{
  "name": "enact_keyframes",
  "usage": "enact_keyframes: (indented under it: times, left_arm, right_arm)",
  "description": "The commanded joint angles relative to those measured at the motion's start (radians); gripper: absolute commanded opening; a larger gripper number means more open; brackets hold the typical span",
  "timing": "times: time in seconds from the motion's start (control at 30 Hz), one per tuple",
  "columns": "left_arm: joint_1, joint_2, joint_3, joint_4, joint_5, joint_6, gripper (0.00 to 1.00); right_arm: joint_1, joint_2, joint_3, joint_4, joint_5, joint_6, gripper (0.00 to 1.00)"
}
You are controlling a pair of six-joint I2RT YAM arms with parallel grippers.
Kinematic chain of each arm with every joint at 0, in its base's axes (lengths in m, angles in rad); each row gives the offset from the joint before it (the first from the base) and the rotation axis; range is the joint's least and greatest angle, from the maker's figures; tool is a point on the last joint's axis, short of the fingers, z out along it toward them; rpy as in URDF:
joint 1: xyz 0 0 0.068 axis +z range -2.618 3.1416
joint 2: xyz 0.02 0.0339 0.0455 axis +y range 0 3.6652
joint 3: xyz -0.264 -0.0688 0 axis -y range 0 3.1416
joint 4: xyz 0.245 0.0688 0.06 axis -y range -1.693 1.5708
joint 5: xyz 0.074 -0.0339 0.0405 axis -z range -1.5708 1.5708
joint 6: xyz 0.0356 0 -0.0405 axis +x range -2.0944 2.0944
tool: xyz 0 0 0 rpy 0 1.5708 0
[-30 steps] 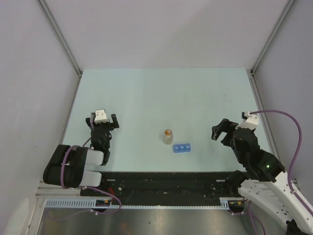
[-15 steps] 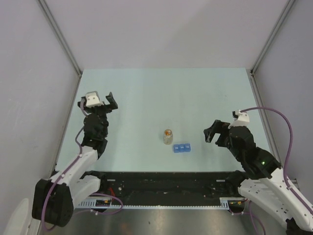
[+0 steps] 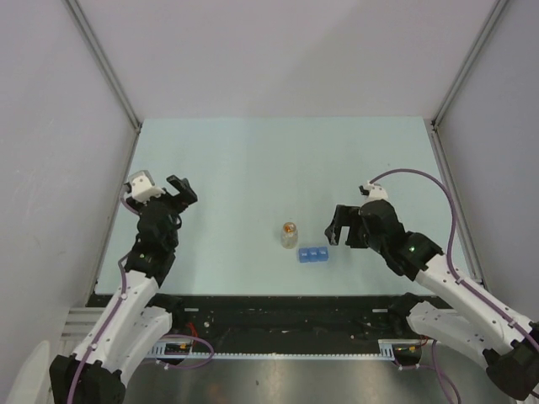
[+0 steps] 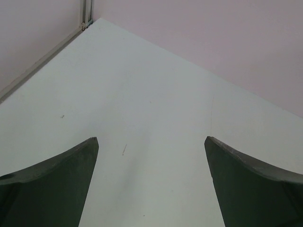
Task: Sort the pills into containers
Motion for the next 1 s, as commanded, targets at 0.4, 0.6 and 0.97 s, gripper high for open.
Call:
enact_keyframes:
  times: [0.4, 0.6, 0.97]
  left_arm:
    - [-0.001, -0.083, 0.051, -0.201, 0.332, -0.074, 0.87]
    - [-0.062, -0.121, 0.077, -0.271, 0.341, -0.054, 1.00]
    - [-0.075, -0.161, 0.058, -0.298, 0.370, -0.050, 1.00]
  right_arm:
    - [0.015, 0.187, 0.001, 0.066, -0.107, 0.030, 0.96]
    - [0.045, 0.251, 0.000, -0.005, 0.038, 0.276, 0.98]
    - [0.116, 0.215, -0.002, -0.033, 0.103, 0.986, 1.00]
